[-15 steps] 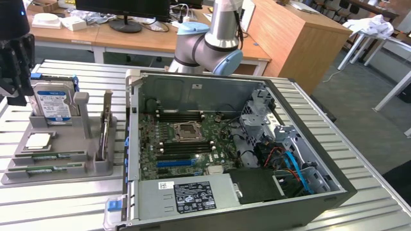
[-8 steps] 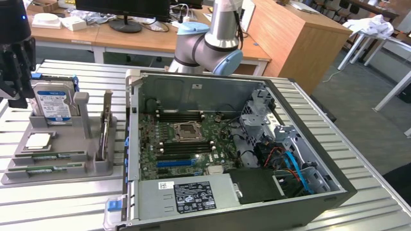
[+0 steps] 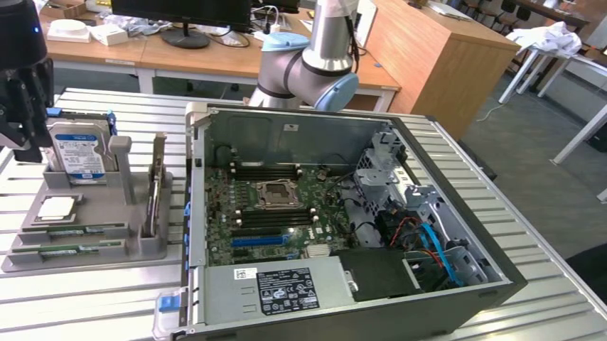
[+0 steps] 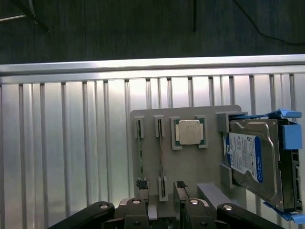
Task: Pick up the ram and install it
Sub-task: 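Pick up the ram and move it above insertion slot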
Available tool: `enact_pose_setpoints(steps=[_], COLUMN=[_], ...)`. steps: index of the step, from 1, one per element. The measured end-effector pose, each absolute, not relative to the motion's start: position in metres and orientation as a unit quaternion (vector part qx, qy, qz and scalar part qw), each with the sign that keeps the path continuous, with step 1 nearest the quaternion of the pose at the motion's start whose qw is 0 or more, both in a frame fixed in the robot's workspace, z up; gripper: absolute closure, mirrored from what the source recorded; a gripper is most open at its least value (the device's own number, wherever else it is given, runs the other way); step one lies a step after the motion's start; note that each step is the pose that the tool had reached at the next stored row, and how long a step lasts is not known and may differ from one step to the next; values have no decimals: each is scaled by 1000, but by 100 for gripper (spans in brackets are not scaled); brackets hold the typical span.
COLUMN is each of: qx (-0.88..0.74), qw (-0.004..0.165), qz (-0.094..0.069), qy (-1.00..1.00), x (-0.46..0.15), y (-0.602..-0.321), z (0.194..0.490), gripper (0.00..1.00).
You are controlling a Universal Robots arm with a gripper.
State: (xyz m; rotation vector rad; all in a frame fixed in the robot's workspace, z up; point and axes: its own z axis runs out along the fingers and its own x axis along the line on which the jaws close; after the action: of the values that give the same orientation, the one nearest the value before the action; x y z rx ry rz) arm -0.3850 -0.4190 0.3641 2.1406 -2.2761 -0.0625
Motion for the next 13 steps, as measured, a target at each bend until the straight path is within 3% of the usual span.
enact_pose_setpoints(steps=[13], qx=[689], qw=[7], qz=[-19], qy=[-725], x=[-385], y=[-419], z=[355], gripper=[65])
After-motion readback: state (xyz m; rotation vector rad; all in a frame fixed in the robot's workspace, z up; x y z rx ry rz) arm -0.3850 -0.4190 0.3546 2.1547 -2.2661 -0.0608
